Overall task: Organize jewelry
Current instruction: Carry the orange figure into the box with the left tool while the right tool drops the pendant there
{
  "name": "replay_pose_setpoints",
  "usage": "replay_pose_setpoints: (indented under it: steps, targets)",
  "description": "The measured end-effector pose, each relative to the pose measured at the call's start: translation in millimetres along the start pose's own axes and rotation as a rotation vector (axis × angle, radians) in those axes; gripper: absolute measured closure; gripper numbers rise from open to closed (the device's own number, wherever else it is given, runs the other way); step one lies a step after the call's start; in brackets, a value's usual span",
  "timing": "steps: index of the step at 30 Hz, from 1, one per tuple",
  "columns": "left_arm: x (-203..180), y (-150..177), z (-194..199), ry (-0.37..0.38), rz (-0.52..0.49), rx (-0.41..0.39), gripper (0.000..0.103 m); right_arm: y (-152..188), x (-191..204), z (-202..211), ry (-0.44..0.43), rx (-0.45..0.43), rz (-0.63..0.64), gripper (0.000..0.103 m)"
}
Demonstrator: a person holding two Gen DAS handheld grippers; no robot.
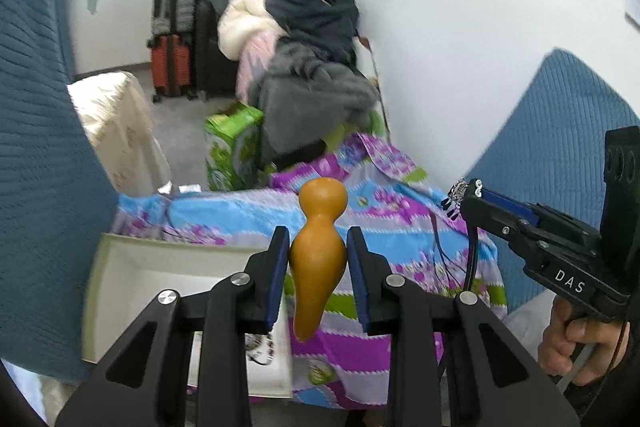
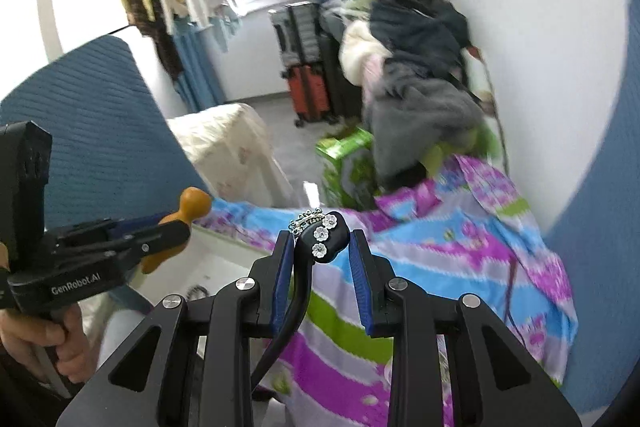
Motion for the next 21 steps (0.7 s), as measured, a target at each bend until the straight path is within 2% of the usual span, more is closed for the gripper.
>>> replay_pose_setpoints:
  steps: [6, 9, 15, 21]
  targets:
    - [35, -6, 29, -0.073, 0.042, -0.062, 0.073, -23, 43, -15, -0.059, -0.009, 0.066, 0.077]
    - [59, 2, 32, -0.121, 0.073, -0.057, 0.073, -22, 64, -37, -0.096, 0.022, 0.087, 0.077]
    - [104, 35, 18, -0.151, 0.150, -0.003, 0.073, 8, 104, -89, -0.161, 0.134, 0.126, 0.077]
    - [133, 61, -2, -0.161, 0.196, 0.047, 0.073, 42, 124, -135, -0.192, 0.248, 0.159, 0.077]
Point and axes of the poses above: each gripper's, at about its wrist camera, not at the fingertips, and z roughly against the way its jaws point, x to its left, y to its underside, the point moved 6 cm from there along -z, roughly the way its jaws point, and after that the axes turned 2 degrees about y, right-handed, at the moved point
